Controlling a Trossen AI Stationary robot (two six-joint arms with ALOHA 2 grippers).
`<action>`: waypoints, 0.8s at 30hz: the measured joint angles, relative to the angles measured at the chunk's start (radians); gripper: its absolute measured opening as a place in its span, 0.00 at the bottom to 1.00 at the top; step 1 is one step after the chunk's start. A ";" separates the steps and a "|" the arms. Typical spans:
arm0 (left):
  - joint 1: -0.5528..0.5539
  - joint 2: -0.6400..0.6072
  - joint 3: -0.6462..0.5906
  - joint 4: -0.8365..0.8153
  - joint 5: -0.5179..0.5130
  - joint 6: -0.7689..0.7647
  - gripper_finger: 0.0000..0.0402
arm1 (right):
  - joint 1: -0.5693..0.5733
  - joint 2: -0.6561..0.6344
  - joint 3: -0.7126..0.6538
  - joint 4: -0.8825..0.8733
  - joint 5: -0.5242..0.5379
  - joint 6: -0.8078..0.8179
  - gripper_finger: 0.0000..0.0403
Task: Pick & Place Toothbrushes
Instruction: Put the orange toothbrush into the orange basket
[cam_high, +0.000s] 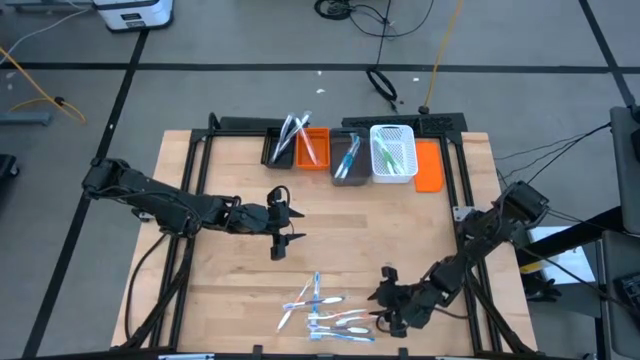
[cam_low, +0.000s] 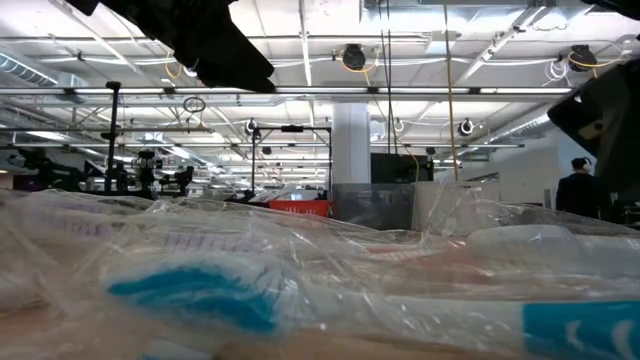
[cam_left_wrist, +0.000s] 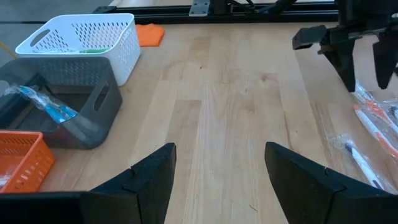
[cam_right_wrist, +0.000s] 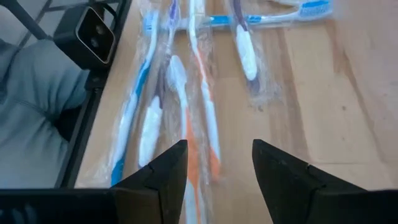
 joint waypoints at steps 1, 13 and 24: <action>0.000 0.000 0.000 0.000 0.000 0.000 0.61 | 0.000 0.006 0.000 0.012 -0.002 0.000 0.42; 0.000 0.000 0.000 -0.023 -0.001 -0.008 0.61 | 0.027 0.111 0.000 0.039 -0.024 0.076 0.42; 0.000 0.000 0.000 -0.023 -0.002 -0.008 0.61 | 0.034 0.134 0.001 0.058 -0.034 0.105 0.42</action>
